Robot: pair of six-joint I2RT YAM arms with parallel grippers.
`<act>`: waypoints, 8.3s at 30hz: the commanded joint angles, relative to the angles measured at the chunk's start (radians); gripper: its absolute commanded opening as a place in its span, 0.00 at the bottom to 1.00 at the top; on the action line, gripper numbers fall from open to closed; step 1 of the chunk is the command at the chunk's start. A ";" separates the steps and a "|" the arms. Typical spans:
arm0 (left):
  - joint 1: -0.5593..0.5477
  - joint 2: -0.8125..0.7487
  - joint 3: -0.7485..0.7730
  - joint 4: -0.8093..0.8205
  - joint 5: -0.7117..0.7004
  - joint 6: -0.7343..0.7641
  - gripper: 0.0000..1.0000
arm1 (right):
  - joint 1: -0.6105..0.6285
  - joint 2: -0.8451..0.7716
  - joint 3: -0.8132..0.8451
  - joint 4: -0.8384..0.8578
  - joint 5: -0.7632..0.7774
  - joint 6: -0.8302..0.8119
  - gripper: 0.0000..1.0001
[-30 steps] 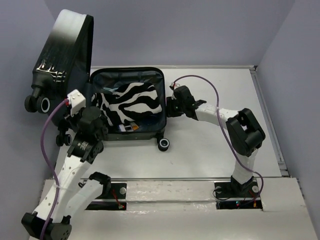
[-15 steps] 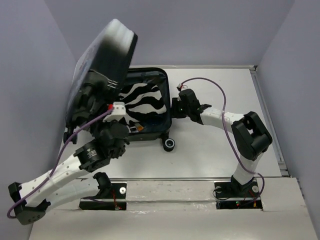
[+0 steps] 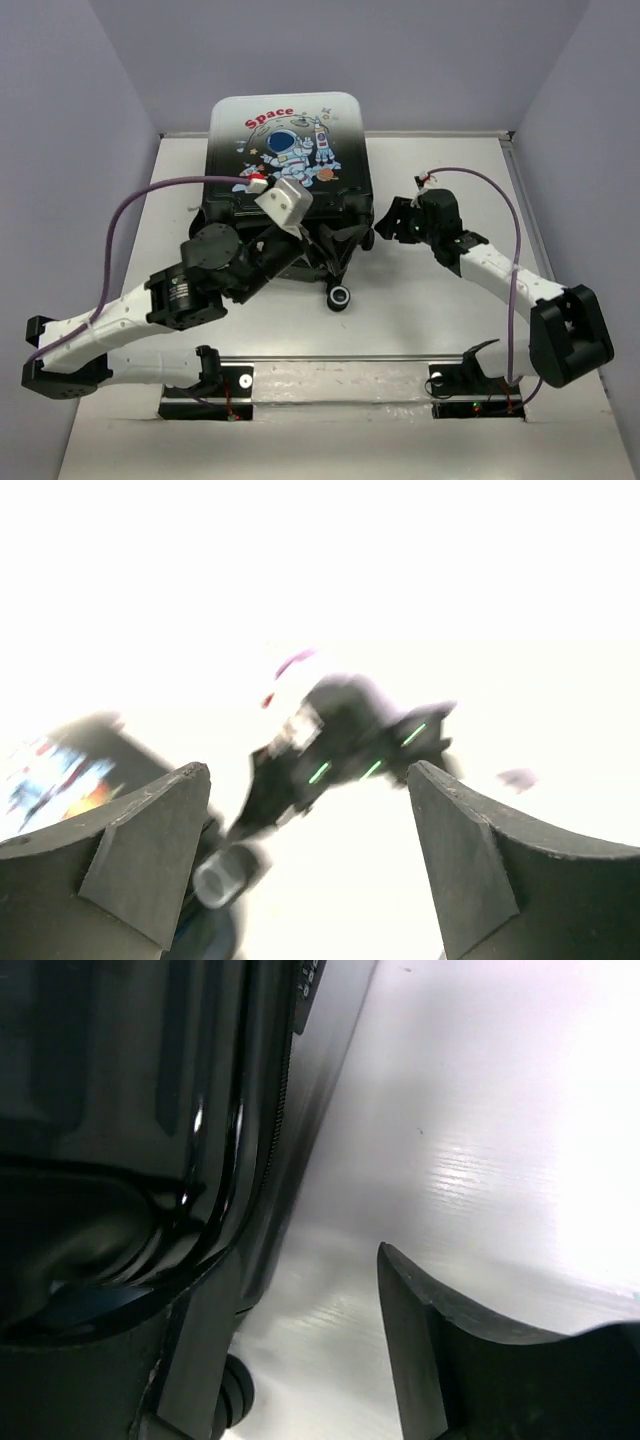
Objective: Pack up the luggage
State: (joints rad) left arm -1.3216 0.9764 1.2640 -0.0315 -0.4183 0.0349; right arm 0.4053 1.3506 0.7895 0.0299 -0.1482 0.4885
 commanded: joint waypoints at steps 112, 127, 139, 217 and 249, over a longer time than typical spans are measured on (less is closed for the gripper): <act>1.400 1.488 1.219 -0.035 1.038 -0.489 0.86 | 0.797 -0.174 -0.122 -0.109 0.470 0.016 0.07; 1.269 1.453 0.809 0.224 1.293 -0.441 0.82 | 0.716 -0.151 -0.248 0.114 0.759 0.168 0.07; 1.266 0.954 -0.153 0.728 1.129 -0.635 0.82 | 0.399 -0.243 -0.211 0.326 0.502 -0.045 0.07; 0.664 -0.524 -0.922 0.128 0.503 -0.695 0.35 | 0.317 -0.024 -0.452 0.996 -0.320 -0.114 0.16; 0.602 -0.249 -0.701 0.277 0.375 -0.636 0.37 | 1.078 0.355 -0.010 0.916 0.967 -0.111 0.07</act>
State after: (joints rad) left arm -0.7296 0.7597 0.4366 0.2615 0.0940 -0.6712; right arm 1.4902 1.6642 0.7898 0.5705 0.6174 0.4507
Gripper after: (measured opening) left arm 0.365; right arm 0.070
